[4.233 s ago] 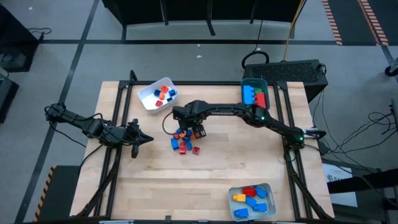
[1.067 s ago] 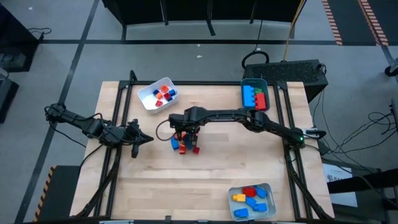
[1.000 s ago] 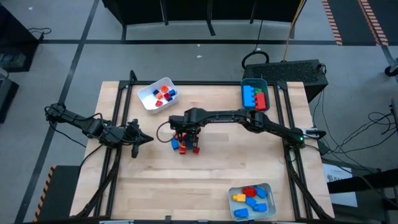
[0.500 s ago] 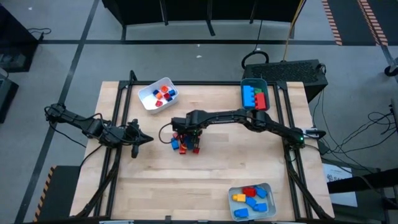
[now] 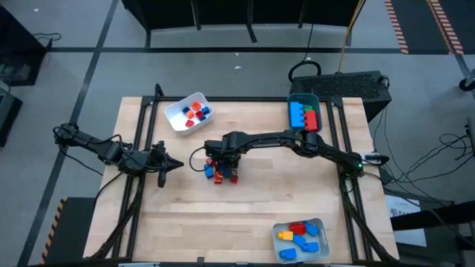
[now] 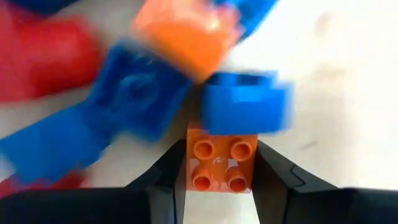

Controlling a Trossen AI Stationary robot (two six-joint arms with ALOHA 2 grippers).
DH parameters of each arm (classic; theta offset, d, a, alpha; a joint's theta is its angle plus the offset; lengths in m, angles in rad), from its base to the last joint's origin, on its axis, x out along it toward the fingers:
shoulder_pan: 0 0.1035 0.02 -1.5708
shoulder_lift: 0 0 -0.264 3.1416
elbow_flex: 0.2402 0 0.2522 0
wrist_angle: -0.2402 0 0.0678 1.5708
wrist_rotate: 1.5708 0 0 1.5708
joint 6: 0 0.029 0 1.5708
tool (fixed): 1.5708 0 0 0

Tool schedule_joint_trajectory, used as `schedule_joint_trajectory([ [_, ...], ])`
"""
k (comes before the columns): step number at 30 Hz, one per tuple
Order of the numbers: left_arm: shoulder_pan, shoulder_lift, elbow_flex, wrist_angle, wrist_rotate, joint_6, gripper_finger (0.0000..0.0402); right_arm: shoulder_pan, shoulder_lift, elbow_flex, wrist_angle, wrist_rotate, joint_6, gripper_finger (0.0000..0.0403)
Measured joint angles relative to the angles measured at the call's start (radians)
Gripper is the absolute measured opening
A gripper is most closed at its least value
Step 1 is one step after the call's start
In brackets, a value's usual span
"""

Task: Sort blocks by size
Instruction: Put the small 4 stud orange game piece into the white bin

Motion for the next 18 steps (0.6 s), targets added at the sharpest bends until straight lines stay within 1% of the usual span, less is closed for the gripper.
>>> schedule_joint_trajectory([
  [3, 0.0, -0.007, 0.0, 0.003, -0.046, 0.014, 0.0002, -0.01, -0.036, -0.001, 0.028, 0.081, -0.005, 0.011],
  [4, 0.0, -0.009, 0.0, 0.005, -0.065, 0.029, 0.0002, -0.015, -0.053, 0.0, 0.049, 0.094, -0.006, 0.011],
  [7, 0.0, -0.03, 0.0, 0.005, -0.096, 0.055, 0.0002, -0.031, -0.083, 0.005, 0.115, 0.107, -0.011, 0.011],
  [10, 0.0, -0.075, 0.0, 0.003, -0.116, 0.097, 0.0002, -0.05, -0.083, 0.001, 0.201, 0.104, -0.018, 0.011],
  [18, 0.0, -0.289, 0.0, -0.04, -0.126, 0.165, 0.0002, -0.12, -0.064, 0.003, 0.586, 0.1, -0.006, 0.011],
])
